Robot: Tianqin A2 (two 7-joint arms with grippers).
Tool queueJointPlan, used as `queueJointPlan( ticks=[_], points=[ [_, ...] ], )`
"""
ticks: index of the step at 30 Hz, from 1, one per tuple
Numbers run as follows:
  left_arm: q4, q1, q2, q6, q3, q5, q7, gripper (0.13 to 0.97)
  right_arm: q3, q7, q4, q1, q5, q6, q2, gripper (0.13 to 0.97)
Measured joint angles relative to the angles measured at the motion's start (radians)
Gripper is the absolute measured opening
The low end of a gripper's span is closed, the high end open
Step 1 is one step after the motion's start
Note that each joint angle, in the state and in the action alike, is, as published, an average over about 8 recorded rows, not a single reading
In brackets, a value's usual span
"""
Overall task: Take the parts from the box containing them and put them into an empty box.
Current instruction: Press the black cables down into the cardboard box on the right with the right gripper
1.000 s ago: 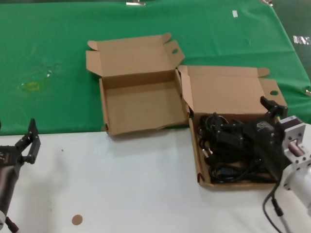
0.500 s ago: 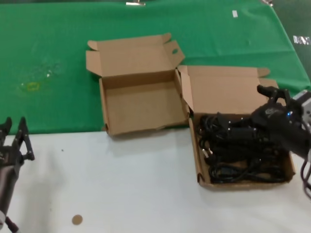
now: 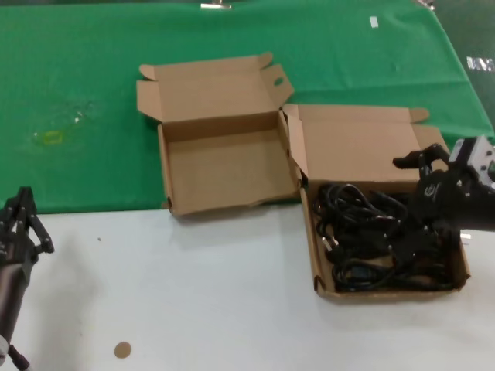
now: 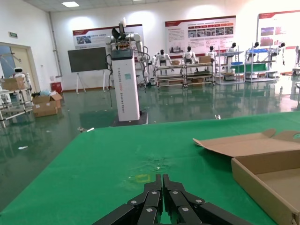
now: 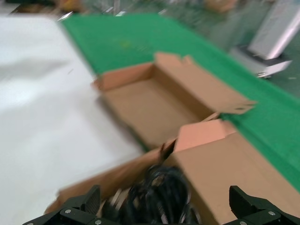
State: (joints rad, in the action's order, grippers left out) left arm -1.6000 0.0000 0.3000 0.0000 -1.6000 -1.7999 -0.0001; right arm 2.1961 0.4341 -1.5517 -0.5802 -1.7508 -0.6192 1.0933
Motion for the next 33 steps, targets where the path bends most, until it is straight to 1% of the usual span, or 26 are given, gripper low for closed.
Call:
queueJointPlan(
  ticks=[2, 7, 13, 21, 29, 33],
  points=[
    [0.0, 0.0, 0.0, 0.0, 0.0, 0.0, 0.0, 0.156, -0.002, -0.018, 0.015, -0.033, 0.036, -0.08, -0.01, 0.966],
    [0.0, 0.0, 0.0, 0.0, 0.0, 0.0, 0.0, 0.155, -0.002, -0.075, 0.06, -0.109, 0.127, -0.248, -0.048, 0.966],
    [0.0, 0.0, 0.0, 0.0, 0.0, 0.0, 0.0, 0.152, 0.0, -0.153, 0.135, -0.178, 0.23, -0.38, -0.114, 0.964],
    [0.0, 0.0, 0.0, 0.0, 0.0, 0.0, 0.0, 0.152, -0.012, -0.239, 0.242, -0.22, 0.323, -0.445, -0.198, 0.955],
    [0.0, 0.0, 0.0, 0.0, 0.0, 0.0, 0.0, 0.152, -0.038, -0.295, 0.315, -0.24, 0.374, -0.468, -0.248, 0.878],
    [0.0, 0.0, 0.0, 0.0, 0.0, 0.0, 0.0, 0.152, -0.052, -0.316, 0.341, -0.247, 0.39, -0.474, -0.263, 0.878]
  ],
)
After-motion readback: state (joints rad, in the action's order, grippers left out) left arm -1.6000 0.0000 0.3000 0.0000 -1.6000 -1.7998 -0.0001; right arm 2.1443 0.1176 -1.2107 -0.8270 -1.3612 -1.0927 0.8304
